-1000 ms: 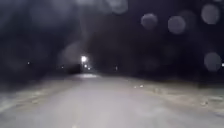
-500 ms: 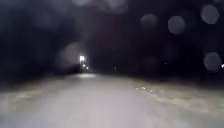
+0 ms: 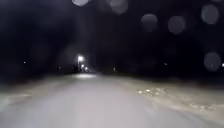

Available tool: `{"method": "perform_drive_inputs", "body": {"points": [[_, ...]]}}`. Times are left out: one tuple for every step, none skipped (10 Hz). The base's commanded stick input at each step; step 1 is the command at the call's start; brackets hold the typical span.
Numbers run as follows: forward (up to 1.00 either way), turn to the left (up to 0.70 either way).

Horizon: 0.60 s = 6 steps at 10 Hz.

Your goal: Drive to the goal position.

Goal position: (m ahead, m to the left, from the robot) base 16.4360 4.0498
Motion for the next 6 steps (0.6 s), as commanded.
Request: {"method": "perform_drive_inputs", "body": {"points": [[1.0, 0.0], [1.0, 0.0], [1.0, 0.4], [1.0, 0.4], [1.0, 0.4], [1.0, 0.4]]}}
